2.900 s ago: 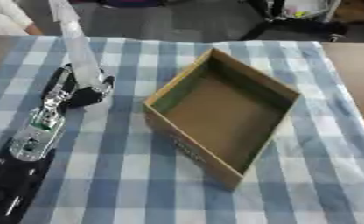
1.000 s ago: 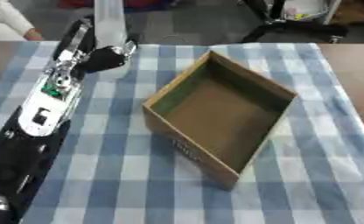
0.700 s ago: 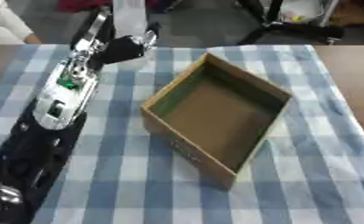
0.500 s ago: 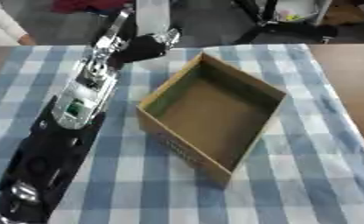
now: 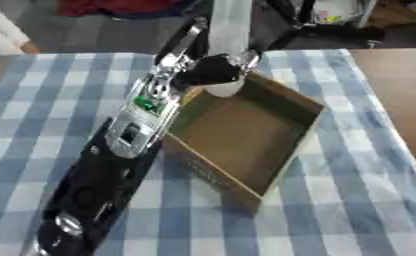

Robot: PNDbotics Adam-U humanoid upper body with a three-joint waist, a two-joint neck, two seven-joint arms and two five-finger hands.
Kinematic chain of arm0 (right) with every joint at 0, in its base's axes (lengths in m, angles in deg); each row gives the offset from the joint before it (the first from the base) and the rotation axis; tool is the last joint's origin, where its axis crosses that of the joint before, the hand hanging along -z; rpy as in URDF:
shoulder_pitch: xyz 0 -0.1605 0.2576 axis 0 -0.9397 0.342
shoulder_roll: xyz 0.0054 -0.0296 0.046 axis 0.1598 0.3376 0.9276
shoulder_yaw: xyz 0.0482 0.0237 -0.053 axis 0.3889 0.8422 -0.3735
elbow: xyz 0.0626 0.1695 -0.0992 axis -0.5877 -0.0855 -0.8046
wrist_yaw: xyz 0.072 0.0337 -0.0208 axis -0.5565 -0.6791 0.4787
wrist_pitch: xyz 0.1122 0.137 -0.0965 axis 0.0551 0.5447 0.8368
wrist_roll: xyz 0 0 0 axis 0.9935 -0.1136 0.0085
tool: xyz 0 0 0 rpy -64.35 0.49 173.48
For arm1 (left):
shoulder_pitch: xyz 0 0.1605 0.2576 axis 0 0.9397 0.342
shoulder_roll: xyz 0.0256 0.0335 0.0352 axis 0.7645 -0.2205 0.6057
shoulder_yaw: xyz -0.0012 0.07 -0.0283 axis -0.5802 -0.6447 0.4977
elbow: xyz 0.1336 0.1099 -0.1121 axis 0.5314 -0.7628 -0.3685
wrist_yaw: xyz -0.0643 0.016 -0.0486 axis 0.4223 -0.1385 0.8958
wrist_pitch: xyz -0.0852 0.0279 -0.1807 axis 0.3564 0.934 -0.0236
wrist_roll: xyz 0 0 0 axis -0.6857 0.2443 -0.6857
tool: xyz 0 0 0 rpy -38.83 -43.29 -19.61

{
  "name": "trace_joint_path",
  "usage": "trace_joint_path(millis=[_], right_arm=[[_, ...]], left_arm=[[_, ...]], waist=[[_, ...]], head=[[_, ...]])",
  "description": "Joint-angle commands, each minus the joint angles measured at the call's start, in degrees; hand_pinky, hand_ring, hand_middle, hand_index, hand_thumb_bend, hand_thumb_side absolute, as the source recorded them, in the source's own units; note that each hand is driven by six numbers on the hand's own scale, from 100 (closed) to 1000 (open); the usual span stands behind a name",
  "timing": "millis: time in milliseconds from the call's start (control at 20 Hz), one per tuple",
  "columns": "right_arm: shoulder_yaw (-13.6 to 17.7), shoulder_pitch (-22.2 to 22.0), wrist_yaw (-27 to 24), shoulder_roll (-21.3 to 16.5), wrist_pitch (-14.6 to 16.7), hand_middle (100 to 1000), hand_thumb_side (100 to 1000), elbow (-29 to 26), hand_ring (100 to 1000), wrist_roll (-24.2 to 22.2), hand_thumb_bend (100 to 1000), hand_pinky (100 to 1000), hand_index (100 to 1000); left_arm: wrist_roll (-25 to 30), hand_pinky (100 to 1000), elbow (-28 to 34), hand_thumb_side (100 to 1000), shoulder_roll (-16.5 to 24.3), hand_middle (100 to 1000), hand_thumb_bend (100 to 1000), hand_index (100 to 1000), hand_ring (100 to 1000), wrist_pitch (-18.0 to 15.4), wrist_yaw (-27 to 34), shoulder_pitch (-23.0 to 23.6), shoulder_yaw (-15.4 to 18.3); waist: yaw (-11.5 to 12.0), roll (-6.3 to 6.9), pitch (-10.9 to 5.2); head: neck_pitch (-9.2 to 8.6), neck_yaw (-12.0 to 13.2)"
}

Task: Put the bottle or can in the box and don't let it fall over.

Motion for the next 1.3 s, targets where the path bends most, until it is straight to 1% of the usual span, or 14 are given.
trace_joint_path(millis=[50, 100, 150, 200, 250, 300, 350, 450, 500, 650, 800, 1000, 1300], right_arm=[[0.45, 0.66, -0.44, -1.02, -0.02, 1000, 762, -0.41, 912, 0.01, 100, 826, 871], [0.44, 0.7, -0.42, -0.99, -0.04, 1000, 762, -0.39, 912, 0.0, 100, 826, 871], [0.45, 0.71, -0.41, -0.97, -0.03, 1000, 762, -0.4, 912, 0.0, 100, 826, 870], [0.47, 0.68, -0.4, -0.95, -0.03, 1000, 762, -0.41, 912, 0.02, 100, 826, 870], [0.5, 0.66, -0.39, -0.94, -0.02, 1000, 762, -0.42, 912, 0.05, 100, 826, 870], [0.53, 0.63, -0.39, -0.92, -0.01, 1000, 763, -0.43, 912, 0.08, 100, 826, 870], [0.54, 0.59, -0.39, -0.91, -0.01, 1000, 764, -0.43, 912, 0.1, 100, 826, 870], [0.55, 0.55, -0.39, -0.88, -0.03, 1000, 766, -0.42, 912, 0.14, 100, 826, 871], [0.57, 0.53, -0.39, -0.89, -0.03, 1000, 765, -0.42, 912, 0.16, 100, 826, 871], [0.59, 0.48, -0.52, -0.93, -0.01, 1000, 764, -0.46, 912, 0.2, 100, 826, 871], [0.64, 0.35, -0.53, -0.94, 0.01, 1000, 765, -0.48, 912, 0.27, 100, 826, 871], [0.69, 0.13, -0.45, -0.89, 0.03, 1000, 765, -0.5, 912, 0.35, 100, 826, 871], [0.77, -0.22, -0.4, -0.93, 0.14, 1000, 761, -0.63, 912, 0.46, 100, 826, 871]], left_arm=[[0.33, 1000, -0.41, 100, -0.34, 738, 423, 446, 606, -0.94, -0.82, -0.68, -0.08], [0.5, 1000, -1.01, 100, -0.46, 746, 475, 486, 611, -1.43, -0.91, -0.59, 0.02], [0.8, 1000, -1.61, 100, -0.5, 773, 676, 633, 628, -2.02, -1.05, -0.51, 0.05], [1.27, 1000, -2.18, 100, -0.46, 791, 791, 727, 640, -2.79, -1.53, -0.44, 0.03], [1.7, 1000, -2.71, 123, -0.4, 807, 920, 842, 651, -3.51, -2.33, -0.37, 0.05], [2.05, 1000, -3.27, 163, -0.26, 812, 946, 889, 656, -4.16, -3.68, -0.26, 0.09], [2.31, 1000, -3.9, 243, -0.18, 817, 995, 937, 662, -4.61, -5.25, -0.16, 0.19], [2.52, 1000, -4.76, 341, 0.0, 817, 1000, 950, 666, -5.18, -8.14, -0.02, 0.42], [2.59, 1000, -5.08, 344, 0.13, 813, 1000, 941, 664, -5.35, -9.49, 0.06, 0.51], [2.85, 1000, -5.65, 297, 0.31, 808, 1000, 925, 660, -5.55, -11.72, 0.32, 0.8], [2.96, 1000, -5.74, 252, 0.6, 803, 995, 907, 655, -5.6, -11.92, 0.71, 1.08], [2.48, 1000, -5.38, 235, 1.28, 795, 967, 896, 646, -5.4, -10.85, 1.46, 1.61], [0.82, 1000, -3.22, 238, 3.24, 789, 960, 885, 643, -4.75, -8.22, 2.47, 2.92]], waist=[[-0.2, -0.17, -0.87], [-0.23, -0.17, -0.83], [-0.27, -0.18, -0.78], [-0.29, -0.2, -0.75], [-0.3, -0.21, -0.74], [-0.28, -0.23, -0.72], [-0.24, -0.24, -0.71], [-0.12, -0.25, -0.71], [-0.05, -0.25, -0.72], [0.07, -0.31, -0.77], [0.16, -0.41, -0.81], [0.42, -0.61, -0.83], [0.86, -0.94, -1.04]], head=[[-0.73, 0.07], [-0.78, 0.1], [-0.86, 0.1], [-0.9, 0.07], [-0.9, 0.04], [-0.88, 0.0], [-0.84, -0.05], [-0.82, -0.14], [-0.83, -0.18], [-0.82, -0.31], [-0.8, -0.43], [-0.75, -0.66], [-0.59, -0.94]])
